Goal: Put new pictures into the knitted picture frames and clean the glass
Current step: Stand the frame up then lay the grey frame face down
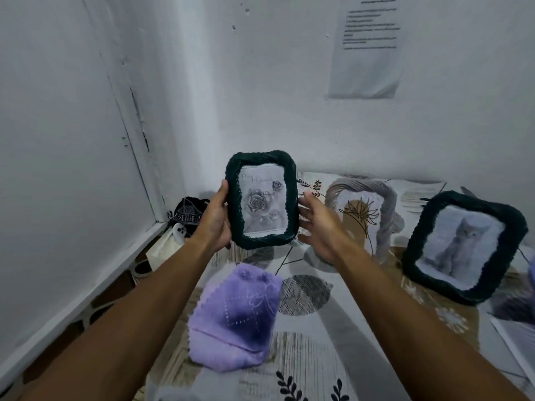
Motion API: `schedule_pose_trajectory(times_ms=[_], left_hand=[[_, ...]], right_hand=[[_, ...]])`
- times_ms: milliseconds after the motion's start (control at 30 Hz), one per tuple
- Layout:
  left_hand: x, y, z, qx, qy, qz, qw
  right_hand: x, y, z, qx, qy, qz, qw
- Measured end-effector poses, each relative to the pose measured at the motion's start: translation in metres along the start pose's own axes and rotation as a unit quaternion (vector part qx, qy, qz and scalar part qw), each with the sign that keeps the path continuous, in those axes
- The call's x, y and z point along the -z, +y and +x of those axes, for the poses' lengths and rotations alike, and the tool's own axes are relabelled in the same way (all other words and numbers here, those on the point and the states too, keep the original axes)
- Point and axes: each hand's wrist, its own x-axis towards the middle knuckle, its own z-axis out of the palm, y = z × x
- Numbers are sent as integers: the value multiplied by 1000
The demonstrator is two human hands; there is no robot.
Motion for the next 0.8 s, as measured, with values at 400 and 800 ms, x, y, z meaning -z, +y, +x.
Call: schedule_pose_trajectory(times_ms=[400,800], left_hand=[[28,-38,44,18,23,-21,999],[32,-50,31,23,5,-52,998]], right_hand=[[-2,37,46,-13,12,20,1000],[6,55,42,20,35,-34,999]])
